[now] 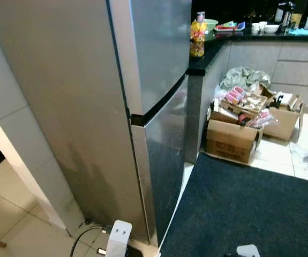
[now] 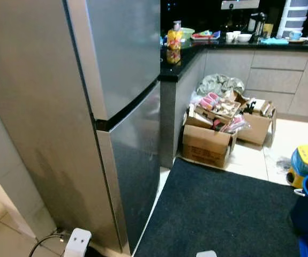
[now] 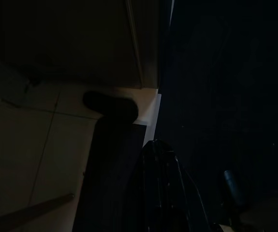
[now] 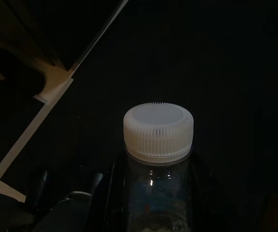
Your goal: Restocking fridge
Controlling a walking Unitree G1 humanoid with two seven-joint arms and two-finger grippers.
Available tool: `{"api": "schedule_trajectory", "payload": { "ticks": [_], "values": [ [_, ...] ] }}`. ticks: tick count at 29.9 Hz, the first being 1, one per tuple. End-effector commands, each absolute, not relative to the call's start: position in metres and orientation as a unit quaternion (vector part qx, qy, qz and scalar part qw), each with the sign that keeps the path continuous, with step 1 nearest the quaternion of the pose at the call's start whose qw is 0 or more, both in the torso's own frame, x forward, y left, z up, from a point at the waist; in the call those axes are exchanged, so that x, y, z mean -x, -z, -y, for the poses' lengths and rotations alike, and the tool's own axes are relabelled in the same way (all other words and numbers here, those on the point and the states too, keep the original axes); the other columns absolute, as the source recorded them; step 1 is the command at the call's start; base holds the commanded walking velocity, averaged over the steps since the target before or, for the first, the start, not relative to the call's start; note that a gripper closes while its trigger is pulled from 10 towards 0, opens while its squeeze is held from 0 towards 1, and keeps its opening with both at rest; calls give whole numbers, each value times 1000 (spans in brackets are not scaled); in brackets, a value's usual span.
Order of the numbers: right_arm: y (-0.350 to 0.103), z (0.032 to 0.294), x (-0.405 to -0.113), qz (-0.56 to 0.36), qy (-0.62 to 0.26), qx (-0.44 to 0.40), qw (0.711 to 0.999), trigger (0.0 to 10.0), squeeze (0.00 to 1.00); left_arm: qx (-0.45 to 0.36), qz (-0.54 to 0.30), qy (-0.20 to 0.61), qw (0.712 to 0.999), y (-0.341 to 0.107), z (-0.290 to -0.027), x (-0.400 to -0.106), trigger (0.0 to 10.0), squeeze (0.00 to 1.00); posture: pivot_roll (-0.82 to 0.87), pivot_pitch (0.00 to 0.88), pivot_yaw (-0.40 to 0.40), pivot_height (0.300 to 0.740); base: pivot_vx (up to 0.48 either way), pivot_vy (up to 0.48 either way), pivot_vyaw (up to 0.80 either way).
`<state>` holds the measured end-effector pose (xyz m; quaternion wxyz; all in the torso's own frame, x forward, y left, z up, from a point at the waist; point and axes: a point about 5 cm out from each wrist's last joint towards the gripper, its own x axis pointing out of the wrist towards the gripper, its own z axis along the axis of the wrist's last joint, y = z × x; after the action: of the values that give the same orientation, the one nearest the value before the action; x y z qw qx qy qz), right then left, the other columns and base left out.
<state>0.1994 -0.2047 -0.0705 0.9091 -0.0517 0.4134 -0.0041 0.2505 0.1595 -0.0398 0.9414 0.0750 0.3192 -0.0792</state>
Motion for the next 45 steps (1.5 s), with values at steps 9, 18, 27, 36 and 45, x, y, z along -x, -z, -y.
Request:
{"api": "schedule_trajectory", "payload": {
  "ticks": [9, 18, 27, 36, 45],
  "values": [
    [70, 201, -201, -409, 0, 52, 911, 10000, 0, -87, -334, 75, 935, 44, -164, -246, 10000, 0, -64, 92, 55, 740, 0, -267, 0],
    [70, 203, -200, -410, 1, 54, 910, 10000, 0, -74, -330, 64, 939, 42, -166, -248, 10000, 0, -67, 96, 54, 740, 0, 0, 0],
    [67, 199, -206, -401, -29, 71, 913, 10000, 0, -83, -322, 54, 942, 41, -169, -250, 10000, 0, -58, 97, 43, 740, 0, 0, 0],
    [65, 195, -212, -398, -43, 74, 913, 10000, 0, -72, -300, 29, 951, 36, -177, -251, 10000, 0, -30, 100, 7, 740, 0, 0, 0],
    [67, 189, -210, -398, -44, 65, 914, 10000, 0, -66, -291, 42, 953, 36, -174, -251, 10000, 0, -31, 100, 19, 740, 176, 0, 0]
  ]
}}
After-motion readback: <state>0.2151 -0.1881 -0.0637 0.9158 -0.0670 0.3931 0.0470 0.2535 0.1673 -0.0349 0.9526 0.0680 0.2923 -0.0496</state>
